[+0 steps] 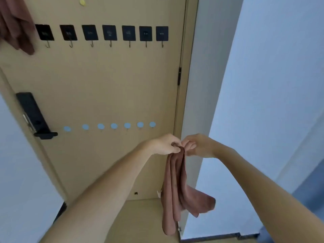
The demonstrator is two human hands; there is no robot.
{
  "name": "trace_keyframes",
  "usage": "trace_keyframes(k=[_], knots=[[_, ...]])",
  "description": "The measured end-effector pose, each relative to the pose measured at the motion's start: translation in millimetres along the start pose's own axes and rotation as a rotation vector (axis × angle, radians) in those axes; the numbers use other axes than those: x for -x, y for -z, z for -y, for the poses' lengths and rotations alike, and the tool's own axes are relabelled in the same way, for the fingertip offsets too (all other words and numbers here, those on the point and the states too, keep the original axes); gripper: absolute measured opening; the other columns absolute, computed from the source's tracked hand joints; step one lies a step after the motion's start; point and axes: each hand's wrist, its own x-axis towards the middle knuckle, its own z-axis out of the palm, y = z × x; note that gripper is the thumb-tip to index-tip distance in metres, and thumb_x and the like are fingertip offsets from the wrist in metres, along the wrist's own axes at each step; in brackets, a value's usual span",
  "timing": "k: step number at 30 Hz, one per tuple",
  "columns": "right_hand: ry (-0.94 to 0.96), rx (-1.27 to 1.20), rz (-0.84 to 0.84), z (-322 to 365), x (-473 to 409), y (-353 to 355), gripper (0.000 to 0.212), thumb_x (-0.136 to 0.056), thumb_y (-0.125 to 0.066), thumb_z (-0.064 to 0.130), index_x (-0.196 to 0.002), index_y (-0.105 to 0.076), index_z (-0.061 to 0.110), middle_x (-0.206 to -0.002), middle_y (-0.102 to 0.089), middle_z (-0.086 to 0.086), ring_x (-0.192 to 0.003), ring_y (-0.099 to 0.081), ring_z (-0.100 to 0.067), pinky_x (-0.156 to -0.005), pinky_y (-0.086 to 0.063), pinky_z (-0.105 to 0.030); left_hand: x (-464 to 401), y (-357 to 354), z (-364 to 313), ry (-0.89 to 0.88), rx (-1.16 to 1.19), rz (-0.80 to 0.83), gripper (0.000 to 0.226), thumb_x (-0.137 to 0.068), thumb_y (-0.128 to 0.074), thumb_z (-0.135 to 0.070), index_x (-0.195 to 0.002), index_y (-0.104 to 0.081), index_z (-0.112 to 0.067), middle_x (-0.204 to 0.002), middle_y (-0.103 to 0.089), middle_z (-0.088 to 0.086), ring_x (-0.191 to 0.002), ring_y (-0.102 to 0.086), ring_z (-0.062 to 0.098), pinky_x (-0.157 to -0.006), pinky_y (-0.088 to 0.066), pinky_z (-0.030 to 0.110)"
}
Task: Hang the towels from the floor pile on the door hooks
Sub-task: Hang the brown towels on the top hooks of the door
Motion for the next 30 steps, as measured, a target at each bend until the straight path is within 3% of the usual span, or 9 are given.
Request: trace_keyframes(k=[3,5,9,12,15,18,21,25,30], knots=[[0.103,0.051,-0.014,64.1,-29.5,-26.0,0.009,-0.081,-0.059,0.007,-0.084,-0.064,0.015,-0.083,-0.069,0.000,-0.089,-0.064,-0.019,-0.071,-0.049,-0.025,46.0,52.2,33.9,0.066,-0.041,-0.087,0.008,-0.094,-0.057,-0.022,-0.089,-0.063,-0.023,-0.080,-0.056,-0.014,-0.079,-0.053,0.006,-0.068,-0.039,0.017],[0.151,-0.017,-0.023,100.4,-48.5,-44.1,0.005,-0.082,-0.062,0.014,-0.080,-0.062,0.019,-0.083,-0.068,0.002,-0.088,-0.065,-0.020,-0.070,-0.051,-0.026,78.0,86.6,56.2,0.092,-0.061,-0.149,0.008,-0.093,-0.058,-0.021,-0.088,-0.064,-0.021,-0.076,-0.056,-0.014,-0.072,-0.052,0.002,-0.061,-0.037,0.014],[0.227,-0.086,-0.029,174.4,-86.9,-87.7,0.034,-0.069,-0.071,0.048,-0.087,-0.059,0.021,-0.083,-0.066,0.009,-0.084,-0.065,-0.013,-0.081,-0.054,-0.034,134.4,142.9,92.7,0.116,-0.080,-0.264,0.008,-0.092,-0.060,-0.019,-0.086,-0.066,-0.020,-0.071,-0.056,-0.013,-0.066,-0.051,-0.001,-0.056,-0.036,0.007],[0.317,-0.088,-0.153,230.1,-107.0,-115.0,0.017,-0.084,-0.065,0.030,-0.085,-0.052,0.018,-0.073,-0.053,0.011,-0.069,-0.053,-0.007,-0.060,-0.043,-0.012,169.9,177.7,114.1,0.137,-0.093,-0.322,0.009,-0.091,-0.062,-0.021,-0.084,-0.068,-0.022,-0.070,-0.057,-0.012,-0.060,-0.049,-0.003,-0.053,-0.037,0.008],[0.426,-0.097,-0.233,279.8,-120.9,-126.8,0.014,-0.087,-0.062,0.014,-0.078,-0.052,0.016,-0.067,-0.047,0.007,-0.062,-0.044,-0.011,-0.049,-0.035,-0.011,204.9,213.3,137.0,0.177,-0.140,-0.371,0.007,-0.090,-0.063,-0.023,-0.088,-0.070,-0.022,-0.078,-0.063,-0.008,-0.068,-0.054,0.001,-0.062,-0.042,0.011],[0.505,-0.063,-0.188,318.9,-136.1,-122.3,0.006,-0.087,-0.061,0.011,-0.086,-0.067,0.011,-0.073,-0.060,0.001,-0.070,-0.052,-0.016,-0.056,-0.038,-0.013,237.0,241.3,170.5,0.267,-0.165,-0.373,0.008,-0.091,-0.063,-0.026,-0.091,-0.069,-0.022,-0.088,-0.065,-0.006,-0.082,-0.058,0.010,-0.076,-0.045,0.021],[0.548,-0.012,-0.113,346.4,-150.2,-113.7,0.019,-0.091,-0.057,0.011,-0.101,-0.073,0.011,-0.090,-0.070,-0.004,-0.082,-0.060,-0.014,-0.075,-0.046,-0.023,262.3,257.8,194.6,0.326,-0.152,-0.316,0.019,-0.094,-0.059,-0.029,-0.094,-0.070,-0.013,-0.083,-0.063,-0.006,-0.082,-0.056,0.012,-0.076,-0.043,0.024],[0.616,-0.156,-0.164,369.1,-171.7,-107.6,0.018,-0.091,-0.056,0.009,-0.094,-0.074,0.012,-0.086,-0.071,-0.006,-0.076,-0.057,-0.009,-0.074,-0.045,-0.024,278.0,292.5,198.6,0.217,-0.057,-0.571,0.020,-0.093,-0.060,-0.029,-0.092,-0.072,-0.014,-0.091,-0.069,-0.001,-0.088,-0.062,0.014,-0.085,-0.047,0.027],[0.615,-0.053,-0.035,386.9,-206.5,-96.2,0.021,-0.089,-0.057,0.006,-0.092,-0.074,0.018,-0.081,-0.068,0.002,-0.070,-0.056,-0.003,-0.071,-0.043,-0.021,274.2,314.6,210.2,0.262,-0.067,-0.478,0.022,-0.095,-0.058,-0.028,-0.074,-0.065,-0.022,-0.071,-0.056,-0.009,-0.067,-0.048,0.005,-0.068,-0.038,0.016]])
